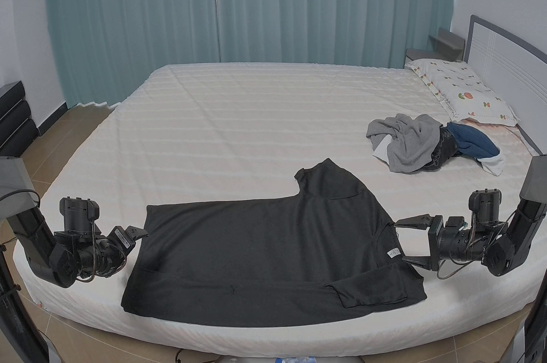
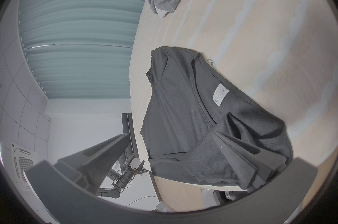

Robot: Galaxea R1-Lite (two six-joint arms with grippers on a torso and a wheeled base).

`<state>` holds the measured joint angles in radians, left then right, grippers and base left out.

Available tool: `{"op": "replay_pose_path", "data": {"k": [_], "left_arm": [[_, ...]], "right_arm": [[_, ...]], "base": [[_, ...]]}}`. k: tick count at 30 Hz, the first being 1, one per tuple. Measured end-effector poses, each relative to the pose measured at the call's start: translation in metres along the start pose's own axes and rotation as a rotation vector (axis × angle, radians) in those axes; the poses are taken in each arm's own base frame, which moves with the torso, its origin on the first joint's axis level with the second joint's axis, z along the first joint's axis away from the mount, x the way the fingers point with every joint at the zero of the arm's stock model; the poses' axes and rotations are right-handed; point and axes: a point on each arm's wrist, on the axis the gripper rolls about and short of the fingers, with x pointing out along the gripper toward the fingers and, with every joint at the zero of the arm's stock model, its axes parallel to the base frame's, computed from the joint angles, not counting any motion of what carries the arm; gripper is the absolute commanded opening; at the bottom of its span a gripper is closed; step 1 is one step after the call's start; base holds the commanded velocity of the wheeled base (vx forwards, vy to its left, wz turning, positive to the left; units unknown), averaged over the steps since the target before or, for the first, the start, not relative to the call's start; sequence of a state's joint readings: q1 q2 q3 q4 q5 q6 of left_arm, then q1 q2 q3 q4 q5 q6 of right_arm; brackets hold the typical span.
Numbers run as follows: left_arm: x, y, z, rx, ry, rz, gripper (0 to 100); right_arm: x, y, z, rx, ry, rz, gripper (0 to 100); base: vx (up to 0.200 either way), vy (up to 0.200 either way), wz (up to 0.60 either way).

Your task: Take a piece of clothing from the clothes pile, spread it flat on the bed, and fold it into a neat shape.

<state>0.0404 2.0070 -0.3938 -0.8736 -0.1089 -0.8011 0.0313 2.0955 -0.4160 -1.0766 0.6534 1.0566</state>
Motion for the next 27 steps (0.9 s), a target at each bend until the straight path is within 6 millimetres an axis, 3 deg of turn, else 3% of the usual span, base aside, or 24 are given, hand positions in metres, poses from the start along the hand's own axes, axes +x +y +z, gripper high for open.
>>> {"op": "replay_pose_path", "data": {"k": [13, 18, 27], "left_arm": [[0.0016, -0.0021, 0.0024, -0.002, -0.011, -0.004, 100], [0.0018, -0.0006, 0.0060, -0.035, -0.013, -0.008, 100], [0.0021, -0.0004, 0.0074, -0.038, -0.017, -0.009, 100]], "right_arm": [[0.0000, 0.0000, -0.0002, 0.000, 0.000, 0.000, 100], [0.0001, 0.0000, -0.0001, 0.002, 0.000, 0.000, 100], [0.0001, 0.0001, -0.0002, 0.002, 0.000, 0.000, 100]], "base": [[0.000, 0.000, 0.00], [0.000, 0.200, 0.00], [0.000, 0.000, 0.00]]}}
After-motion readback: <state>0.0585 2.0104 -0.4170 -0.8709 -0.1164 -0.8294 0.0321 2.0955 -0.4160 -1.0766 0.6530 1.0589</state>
